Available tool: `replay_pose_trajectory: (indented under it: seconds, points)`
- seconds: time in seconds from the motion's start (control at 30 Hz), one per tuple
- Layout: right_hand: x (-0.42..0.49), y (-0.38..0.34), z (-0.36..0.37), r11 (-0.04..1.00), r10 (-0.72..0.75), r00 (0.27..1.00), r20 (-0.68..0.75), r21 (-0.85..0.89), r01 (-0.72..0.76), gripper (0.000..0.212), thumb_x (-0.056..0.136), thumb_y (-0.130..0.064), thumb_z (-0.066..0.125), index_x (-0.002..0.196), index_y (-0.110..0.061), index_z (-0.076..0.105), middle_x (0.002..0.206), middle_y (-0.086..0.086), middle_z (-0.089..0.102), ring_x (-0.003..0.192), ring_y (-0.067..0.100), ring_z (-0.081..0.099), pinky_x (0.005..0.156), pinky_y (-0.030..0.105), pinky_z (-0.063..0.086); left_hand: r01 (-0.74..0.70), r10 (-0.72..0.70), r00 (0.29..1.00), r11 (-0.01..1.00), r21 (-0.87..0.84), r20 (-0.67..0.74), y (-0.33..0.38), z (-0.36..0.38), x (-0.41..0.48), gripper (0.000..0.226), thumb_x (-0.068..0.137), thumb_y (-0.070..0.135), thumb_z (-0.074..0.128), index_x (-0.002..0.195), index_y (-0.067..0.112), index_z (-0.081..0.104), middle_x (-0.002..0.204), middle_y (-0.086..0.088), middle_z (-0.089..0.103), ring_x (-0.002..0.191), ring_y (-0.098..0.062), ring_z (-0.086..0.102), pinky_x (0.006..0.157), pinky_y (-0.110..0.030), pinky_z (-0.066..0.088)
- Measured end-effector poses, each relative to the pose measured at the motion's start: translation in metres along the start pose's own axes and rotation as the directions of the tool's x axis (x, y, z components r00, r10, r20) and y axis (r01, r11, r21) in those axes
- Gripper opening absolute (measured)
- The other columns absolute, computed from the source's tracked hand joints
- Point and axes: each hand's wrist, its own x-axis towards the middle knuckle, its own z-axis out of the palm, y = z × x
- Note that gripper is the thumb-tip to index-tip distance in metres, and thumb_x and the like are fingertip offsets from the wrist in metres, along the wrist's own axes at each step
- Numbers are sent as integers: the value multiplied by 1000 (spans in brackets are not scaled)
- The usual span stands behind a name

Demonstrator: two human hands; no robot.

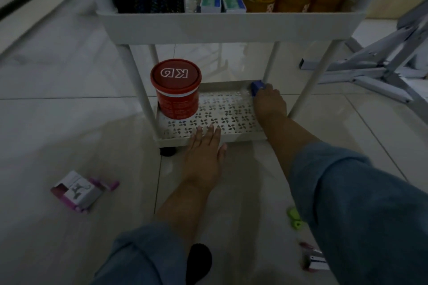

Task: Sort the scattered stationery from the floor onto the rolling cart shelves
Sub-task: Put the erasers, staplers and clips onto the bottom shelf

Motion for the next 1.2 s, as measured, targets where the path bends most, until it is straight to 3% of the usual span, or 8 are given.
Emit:
replay_pose_trajectory:
  seconds: [0.1,0.17,0.27,0.53,0.73,0.93,1.1,1.2]
  points:
    - [-23,-5,-12,995,-76,997,-3,66,76,50,99,-7,31,146,3,18,152,21,21,139,33,23,109,38,27,31,-24,995,997,-64,96,-2,-14,5,53,102,39,21,151,20,10,159,1,6,147,-23,-2,118,-31,-3]
    - [-56,-8,-12,950,-194,968,-163,215,226,42,97,-7,38,138,3,37,141,23,41,128,34,40,104,34,30,50,-9,984,973,-224,178,-4,-27,5,54,101,37,29,150,19,12,159,0,7,147,-24,-3,119,-34,1]
    - [-121,-17,-2,781,-104,939,-328,558,281,30,95,-9,46,122,1,56,116,18,61,105,29,57,91,31,44,122,-104,993,861,-493,63,-3,-45,-15,51,100,28,41,148,20,26,156,0,22,146,-22,13,119,-32,15]
    - [-285,17,40,767,63,995,-79,641,2,38,90,-25,40,109,-5,65,107,13,67,101,29,61,92,35,46,237,-304,953,765,-598,-11,24,-29,-148,36,98,18,42,132,12,51,137,-6,53,125,-20,49,100,-18,32]
    - [-298,108,5,918,122,993,8,380,-116,35,79,-2,46,107,6,64,110,25,62,105,43,55,93,44,42,71,-109,993,841,-536,-39,42,-8,-189,30,95,11,46,123,10,58,121,-9,61,111,-23,54,90,-24,40]
    - [-302,155,-24,993,73,904,422,53,-105,47,89,-9,53,135,-6,43,138,15,42,128,31,42,107,36,32,-55,102,990,910,-412,94,49,0,-198,31,96,19,47,126,14,54,120,-6,59,113,-21,53,92,-24,38]
    - [-298,155,-17,996,85,925,370,-48,-73,25,93,-16,48,116,-10,57,120,12,54,109,31,54,94,36,39,-396,481,817,869,-297,317,89,18,-212,45,98,11,41,142,20,37,153,-1,30,139,-17,28,110,-25,24]
    - [-297,151,-12,977,110,954,281,146,-155,21,92,-15,51,110,-5,57,110,17,61,101,32,57,82,34,41,-644,660,655,743,-184,369,105,29,-212,43,87,6,41,123,20,61,138,-4,52,122,-21,53,93,-29,47]
